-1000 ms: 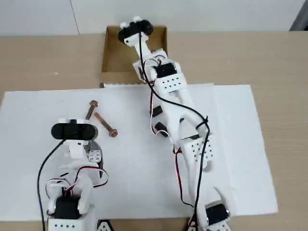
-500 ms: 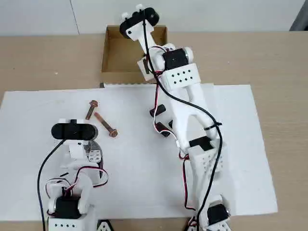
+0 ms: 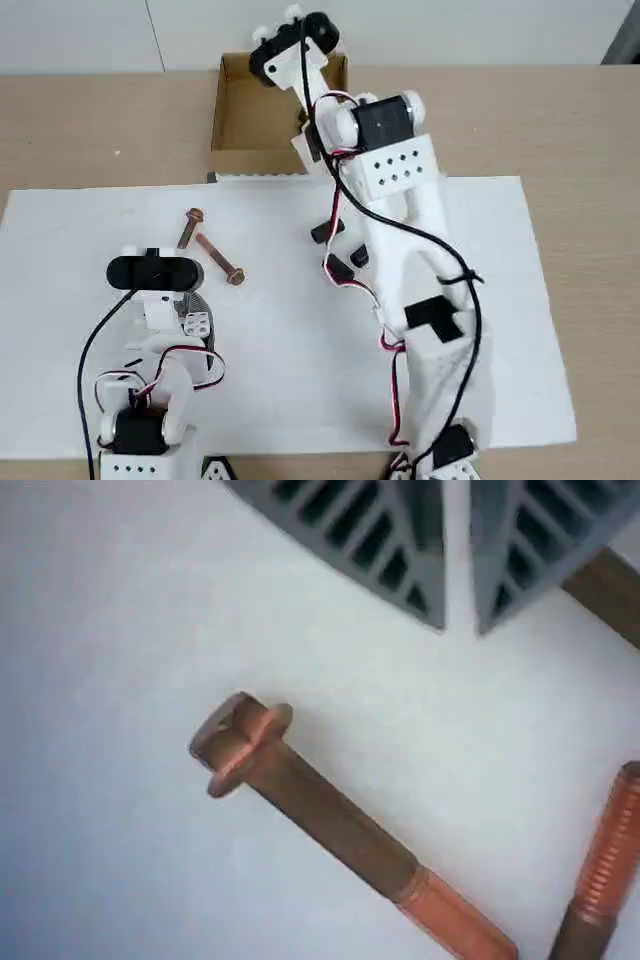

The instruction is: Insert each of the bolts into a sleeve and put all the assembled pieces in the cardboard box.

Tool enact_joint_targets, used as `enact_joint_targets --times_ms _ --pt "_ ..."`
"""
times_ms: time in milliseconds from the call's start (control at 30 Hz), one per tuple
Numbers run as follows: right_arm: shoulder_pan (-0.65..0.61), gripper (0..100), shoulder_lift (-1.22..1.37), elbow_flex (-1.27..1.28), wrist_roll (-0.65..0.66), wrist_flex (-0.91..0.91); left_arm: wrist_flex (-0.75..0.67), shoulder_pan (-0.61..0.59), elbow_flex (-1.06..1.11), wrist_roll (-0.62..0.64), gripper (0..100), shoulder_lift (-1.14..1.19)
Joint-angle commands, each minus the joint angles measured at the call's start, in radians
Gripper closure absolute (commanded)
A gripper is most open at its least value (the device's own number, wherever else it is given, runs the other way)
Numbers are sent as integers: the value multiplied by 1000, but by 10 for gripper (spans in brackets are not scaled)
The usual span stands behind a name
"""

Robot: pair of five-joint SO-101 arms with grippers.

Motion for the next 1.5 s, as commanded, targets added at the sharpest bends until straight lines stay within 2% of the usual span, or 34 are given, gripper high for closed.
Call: enact_joint_targets --times_ms 0,200,367,467,700,900,1467 --pt "-10 995 -125 86 -2 10 2 -3 -2 -3 994 -8" --pt "-25 995 -266 391 0 2 2 -3 -2 -3 994 -8" --pt "-25 994 -289 546 8 2 2 -3 -2 -3 994 -8" --pt "-25 986 -288 611 55 -1 2 -3 -2 -3 994 -8" --pt "-36 871 -286 703 77 -36 2 -3 -2 -3 994 -8" --pt "-59 868 -286 787 140 -94 2 -3 -2 -3 994 -8" --pt "-82 869 -286 1040 183 -328 2 -3 -2 -3 994 -8"
